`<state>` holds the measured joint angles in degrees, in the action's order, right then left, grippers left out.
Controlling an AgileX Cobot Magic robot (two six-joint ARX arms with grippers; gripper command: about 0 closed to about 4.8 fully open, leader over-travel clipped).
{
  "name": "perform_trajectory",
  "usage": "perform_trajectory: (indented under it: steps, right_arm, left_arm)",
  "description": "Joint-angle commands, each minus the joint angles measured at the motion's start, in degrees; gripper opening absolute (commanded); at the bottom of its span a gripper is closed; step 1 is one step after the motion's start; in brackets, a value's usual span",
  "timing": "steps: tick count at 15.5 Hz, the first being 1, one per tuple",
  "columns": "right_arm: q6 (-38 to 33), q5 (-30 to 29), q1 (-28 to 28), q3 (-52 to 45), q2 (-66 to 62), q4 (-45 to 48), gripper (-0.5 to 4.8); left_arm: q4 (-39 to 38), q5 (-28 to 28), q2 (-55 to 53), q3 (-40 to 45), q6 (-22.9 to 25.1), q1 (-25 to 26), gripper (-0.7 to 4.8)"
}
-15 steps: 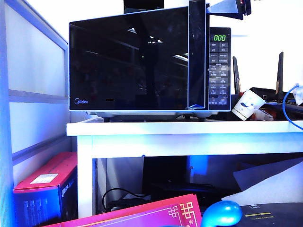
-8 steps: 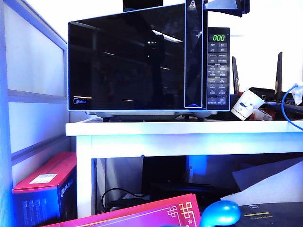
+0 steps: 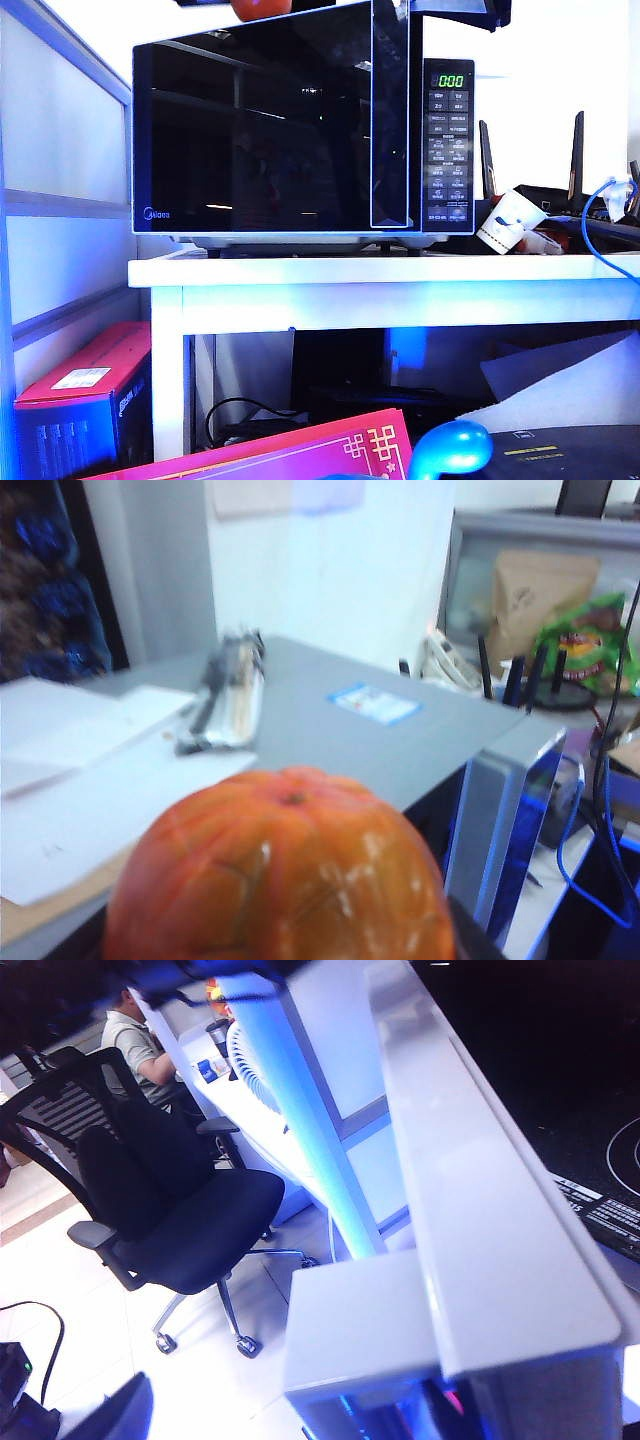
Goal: Open the microwave door, place the orange inside the microwave, then close the microwave door.
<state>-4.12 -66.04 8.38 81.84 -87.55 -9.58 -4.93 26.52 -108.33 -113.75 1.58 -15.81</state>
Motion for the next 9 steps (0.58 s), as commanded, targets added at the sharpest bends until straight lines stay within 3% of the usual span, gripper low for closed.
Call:
perform_trajectory:
  steps: [1, 9]
  right_arm:
    - [1.07, -3.23, 1.01, 1.44, 1.66, 8.15, 3.36]
    - [1.09, -2.62, -1.81, 1.44, 4.98, 8.44, 3.36]
  left_arm:
    - [1.14, 0.11, -1.03, -0.31, 0.13, -0.26, 1.83]
    - [-2.19, 0.13, -3.17, -0.26, 0.13, -0.68, 1.83]
